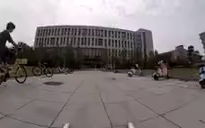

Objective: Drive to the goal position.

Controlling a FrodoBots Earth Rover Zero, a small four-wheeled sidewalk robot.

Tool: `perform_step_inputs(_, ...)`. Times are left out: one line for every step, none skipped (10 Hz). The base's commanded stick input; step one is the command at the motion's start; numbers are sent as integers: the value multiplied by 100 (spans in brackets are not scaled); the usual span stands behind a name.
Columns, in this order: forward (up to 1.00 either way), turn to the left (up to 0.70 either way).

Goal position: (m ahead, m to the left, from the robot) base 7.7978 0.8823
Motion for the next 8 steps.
perform_step_inputs(85, 0)
perform_step_inputs(85, 0)
perform_step_inputs(85, 0)
perform_step_inputs(85, 0)
perform_step_inputs(85, 0)
perform_step_inputs(85, 0)
perform_step_inputs(85, 0)
perform_step_inputs(85, 0)
